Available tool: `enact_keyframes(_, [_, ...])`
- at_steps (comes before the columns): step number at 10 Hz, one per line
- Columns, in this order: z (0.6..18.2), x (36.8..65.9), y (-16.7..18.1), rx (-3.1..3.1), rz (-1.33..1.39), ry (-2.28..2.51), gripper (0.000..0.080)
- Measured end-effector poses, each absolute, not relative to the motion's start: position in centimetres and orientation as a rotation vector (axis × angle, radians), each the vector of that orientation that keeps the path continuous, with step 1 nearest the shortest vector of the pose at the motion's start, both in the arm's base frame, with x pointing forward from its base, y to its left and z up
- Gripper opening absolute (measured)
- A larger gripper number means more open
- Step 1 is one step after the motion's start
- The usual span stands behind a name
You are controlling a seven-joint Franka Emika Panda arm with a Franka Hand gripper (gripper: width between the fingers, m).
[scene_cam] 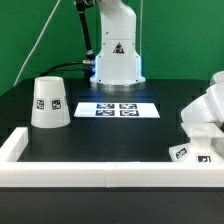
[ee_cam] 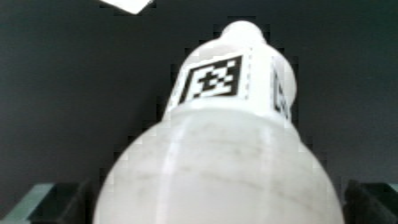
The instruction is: Assemble lamp
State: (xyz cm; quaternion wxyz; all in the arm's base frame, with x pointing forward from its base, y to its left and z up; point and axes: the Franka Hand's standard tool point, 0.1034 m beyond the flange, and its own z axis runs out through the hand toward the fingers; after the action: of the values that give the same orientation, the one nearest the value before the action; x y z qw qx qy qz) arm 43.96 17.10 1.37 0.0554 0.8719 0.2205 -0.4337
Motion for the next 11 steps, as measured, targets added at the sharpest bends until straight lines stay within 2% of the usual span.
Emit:
enact_keyframes(1, [1.4,44.0,17.1,2.647,-1.317,0.668,0.0699])
enact_keyframes(2, [1.4,44.0,17.0,2.648,-1.317,0.667,0.0571])
enact_keyframes(6, [1.6,44.3,16.7,2.655,-1.325,0.685,0.0576])
enact_keyframes(11, [7.6,46.3,13.7,2.666,-1.411,0.694,0.0577])
